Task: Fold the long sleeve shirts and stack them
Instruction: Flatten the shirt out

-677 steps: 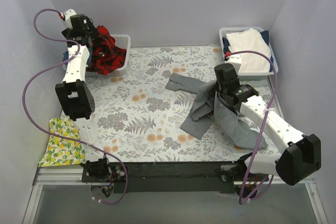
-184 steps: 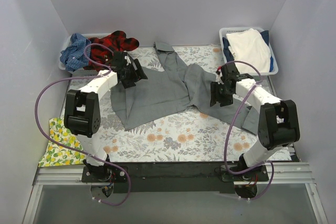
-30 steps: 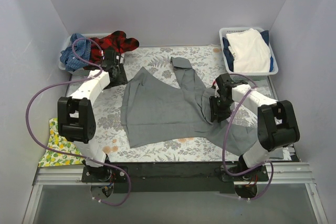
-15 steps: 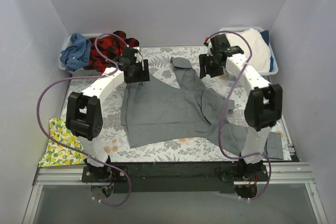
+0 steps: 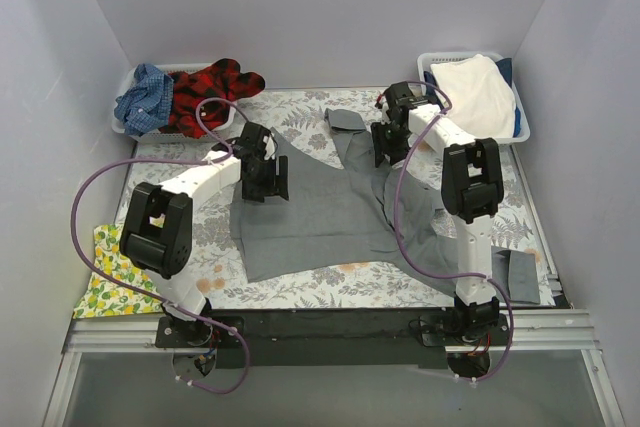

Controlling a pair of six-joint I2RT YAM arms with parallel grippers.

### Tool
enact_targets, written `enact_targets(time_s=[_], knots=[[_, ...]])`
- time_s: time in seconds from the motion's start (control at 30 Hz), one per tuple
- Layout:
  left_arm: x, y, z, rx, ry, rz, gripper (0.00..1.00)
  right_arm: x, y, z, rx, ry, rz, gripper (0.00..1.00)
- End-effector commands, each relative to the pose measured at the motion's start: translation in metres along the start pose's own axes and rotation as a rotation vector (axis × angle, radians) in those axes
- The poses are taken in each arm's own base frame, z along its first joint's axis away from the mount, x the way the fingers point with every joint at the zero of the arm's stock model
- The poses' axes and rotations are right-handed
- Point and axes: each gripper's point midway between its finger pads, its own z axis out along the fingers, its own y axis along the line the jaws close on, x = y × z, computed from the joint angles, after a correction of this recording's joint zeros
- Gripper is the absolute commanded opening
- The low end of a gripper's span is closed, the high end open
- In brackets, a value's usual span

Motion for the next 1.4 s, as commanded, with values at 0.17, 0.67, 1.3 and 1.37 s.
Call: enact_targets(time_s=[0.17,0.67,1.3,1.37], knots=[[0.049,0.007,0.001,-0.037,0.111,0.009,0.65,-0.002,0.003,0.002,0.017,0.0,-0.017,0.17],[0.113,0.031,0.019,-0.139,0.348,-0.098,0.19,-0.132,0.017,-0.129,0.032,-0.535,0.042,0.01],[0.086,0.032,0.01,-0.194,0.273,-0.109,0.47,-0.182,0.02,-0.154,-0.072,-0.754,0.045,0.69],[0.064,0.027,0.005,-0.194,0.216,-0.11,0.53,-0.176,0.013,-0.154,-0.043,-0.738,0.052,0.81]])
